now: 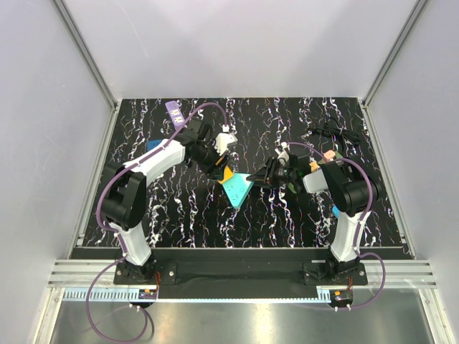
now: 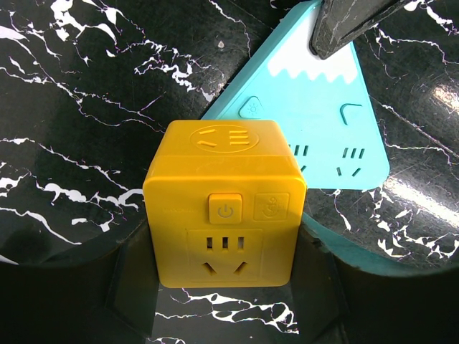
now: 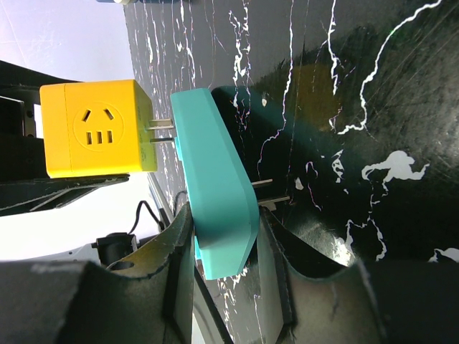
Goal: Insert the plug
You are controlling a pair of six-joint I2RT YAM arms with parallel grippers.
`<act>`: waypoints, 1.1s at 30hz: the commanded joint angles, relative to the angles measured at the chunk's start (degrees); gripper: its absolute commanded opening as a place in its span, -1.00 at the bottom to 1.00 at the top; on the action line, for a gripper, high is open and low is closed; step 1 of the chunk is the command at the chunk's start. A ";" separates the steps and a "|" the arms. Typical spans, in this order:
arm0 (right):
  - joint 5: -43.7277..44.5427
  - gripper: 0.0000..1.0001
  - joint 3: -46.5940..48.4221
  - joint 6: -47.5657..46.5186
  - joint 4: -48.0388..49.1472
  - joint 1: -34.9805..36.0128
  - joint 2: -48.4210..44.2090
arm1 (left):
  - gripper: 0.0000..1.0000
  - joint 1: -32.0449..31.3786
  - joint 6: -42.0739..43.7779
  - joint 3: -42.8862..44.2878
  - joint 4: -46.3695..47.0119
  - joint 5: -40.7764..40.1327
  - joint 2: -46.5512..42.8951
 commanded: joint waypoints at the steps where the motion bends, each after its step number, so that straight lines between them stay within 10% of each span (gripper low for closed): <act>1: -0.23 -1.00 0.79 -1.61 -1.58 0.74 0.60 | -1.00 -0.36 -0.05 0.15 1.94 1.77 -2.72; 33: -0.23 -1.00 0.79 -1.52 -1.49 0.74 0.43 | -1.00 -1.95 -0.40 -2.49 2.47 2.21 -4.39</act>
